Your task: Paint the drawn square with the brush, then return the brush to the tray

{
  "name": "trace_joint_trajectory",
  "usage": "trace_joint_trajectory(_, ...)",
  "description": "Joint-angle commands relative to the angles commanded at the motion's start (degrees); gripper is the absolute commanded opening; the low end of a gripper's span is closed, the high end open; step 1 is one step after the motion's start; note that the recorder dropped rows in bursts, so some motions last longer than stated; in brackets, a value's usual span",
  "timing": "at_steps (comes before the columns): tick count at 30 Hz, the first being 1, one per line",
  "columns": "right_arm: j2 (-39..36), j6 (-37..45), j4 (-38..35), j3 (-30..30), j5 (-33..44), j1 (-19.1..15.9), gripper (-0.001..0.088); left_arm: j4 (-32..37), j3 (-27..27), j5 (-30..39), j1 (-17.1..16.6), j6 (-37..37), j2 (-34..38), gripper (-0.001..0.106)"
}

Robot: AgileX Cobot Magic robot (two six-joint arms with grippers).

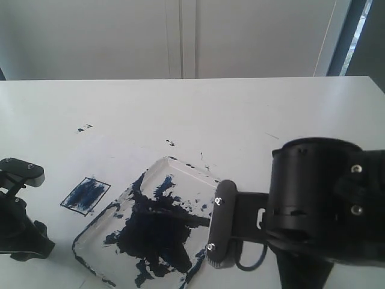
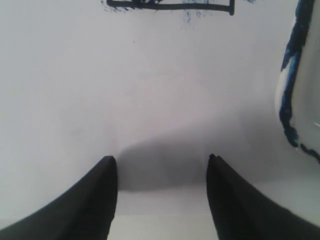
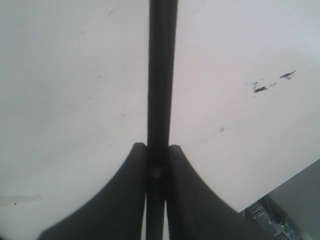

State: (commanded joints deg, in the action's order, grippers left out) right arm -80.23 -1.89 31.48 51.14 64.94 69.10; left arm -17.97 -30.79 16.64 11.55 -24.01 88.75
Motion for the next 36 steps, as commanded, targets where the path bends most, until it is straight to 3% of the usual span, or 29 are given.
trace_joint_trajectory(7, -3.1, 0.6, 2.0, 5.3, -4.5, 0.0, 0.0000, 0.0, 0.0, -0.2, 0.0, -0.3, 0.0, 0.059)
trace_joint_trajectory(18, -18.9, 2.2, 10.9, 16.9, -5.1, -0.1, 0.0000, 5.1, -0.7, -3.8, -0.1, -0.3, 0.0, 0.059)
trace_joint_trajectory(21, -23.5, 4.0, 13.5, 19.9, -4.3, -0.1, 0.0000, 9.2, -0.7, -4.0, -0.1, -0.3, 0.0, 0.059)
trace_joint_trajectory(26, -26.4, 4.5, 13.4, 20.9, -4.5, -0.1, 0.0000, 14.8, -0.6, -5.1, -0.1, -0.3, 0.0, 0.059)
trace_joint_trajectory(36, -29.1, 4.8, 16.0, 21.4, -5.4, -0.1, 0.0000, 15.0, -0.6, -4.7, -0.1, -0.4, 0.0, 0.059)
